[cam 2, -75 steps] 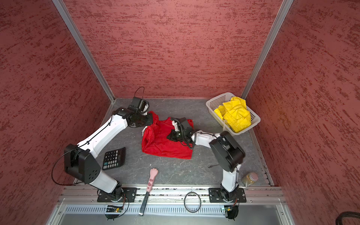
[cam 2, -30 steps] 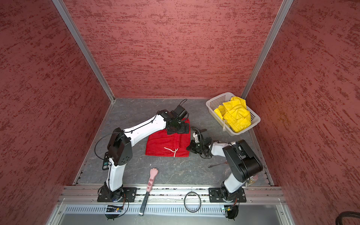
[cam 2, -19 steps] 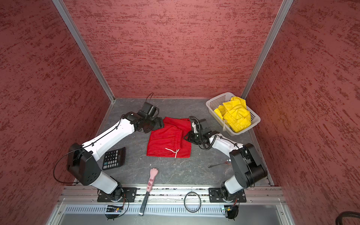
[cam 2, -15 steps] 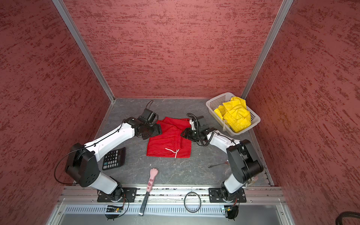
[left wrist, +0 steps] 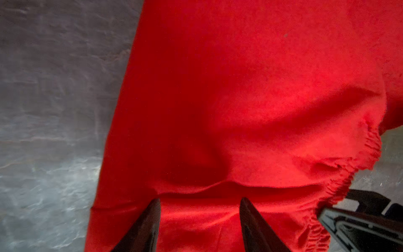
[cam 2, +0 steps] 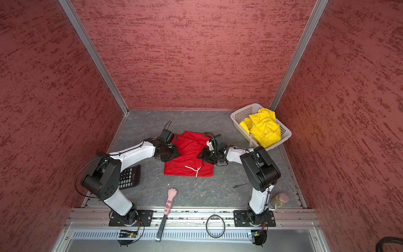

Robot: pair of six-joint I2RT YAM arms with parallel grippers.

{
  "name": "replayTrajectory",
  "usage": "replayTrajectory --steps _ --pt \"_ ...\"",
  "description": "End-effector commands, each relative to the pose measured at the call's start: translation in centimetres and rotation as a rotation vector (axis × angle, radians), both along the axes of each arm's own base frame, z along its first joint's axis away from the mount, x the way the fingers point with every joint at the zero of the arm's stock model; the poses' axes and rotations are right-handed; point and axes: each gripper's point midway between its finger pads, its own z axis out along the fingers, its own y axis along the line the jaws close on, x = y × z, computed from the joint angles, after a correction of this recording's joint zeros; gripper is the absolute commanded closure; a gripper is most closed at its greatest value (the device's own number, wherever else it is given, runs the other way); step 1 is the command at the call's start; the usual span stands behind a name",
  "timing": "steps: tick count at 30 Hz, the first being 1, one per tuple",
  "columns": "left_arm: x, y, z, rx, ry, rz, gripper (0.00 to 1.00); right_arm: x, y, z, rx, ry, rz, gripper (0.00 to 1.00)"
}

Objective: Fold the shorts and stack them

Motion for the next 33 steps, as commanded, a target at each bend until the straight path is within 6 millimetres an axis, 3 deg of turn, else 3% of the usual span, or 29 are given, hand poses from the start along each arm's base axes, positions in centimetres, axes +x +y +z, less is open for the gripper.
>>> replayTrajectory --steps 1,7,9,11,13,18,19,21,24,28,33 --pt "0.1 -0.8 -1.4 -0.033 0.014 -0.006 0.44 0.9 1.3 0.7 0.061 -0.012 -0.006 0.43" --pt "-0.6 -1.0 -3.4 -0.02 0.067 -0.012 0.47 1.0 2.1 0.3 0.115 0.0 -0.006 0.42" --pt "-0.6 -1.1 -3.6 -0.022 0.07 -0.015 0.48 1.2 2.6 0.6 0.152 -0.009 -0.01 0.57" --pt "-0.8 -1.4 -3.7 -0.021 0.072 -0.023 0.48 1.6 2.9 1.5 0.194 -0.023 -0.017 0.85" --pt "-0.8 -1.7 -3.7 -0.02 0.072 -0.03 0.48 2.0 3.2 2.5 0.209 -0.044 -0.016 1.0" --pt "-0.7 -1.9 -3.4 -0.016 0.068 -0.033 0.47 2.7 3.1 6.0 0.187 -0.124 -0.007 1.0" --pt "-0.7 -1.8 -3.0 -0.012 0.064 -0.031 0.42 2.8 3.0 6.9 0.174 -0.142 -0.005 1.0" --pt "-0.5 -1.2 -2.2 0.011 0.052 -0.023 0.19 3.0 2.9 8.7 0.159 -0.177 0.004 1.0" --pt "-0.1 -0.5 -0.2 0.036 0.015 -0.01 0.07 3.0 2.8 11.6 0.156 -0.22 0.012 1.0" --pt "0.6 0.5 2.9 0.067 -0.053 0.005 0.02 2.6 2.2 14.5 0.144 -0.259 0.01 1.0" --pt "0.8 1.1 5.2 0.072 -0.093 0.024 0.03 1.9 0.9 15.8 0.093 -0.278 -0.009 1.0"
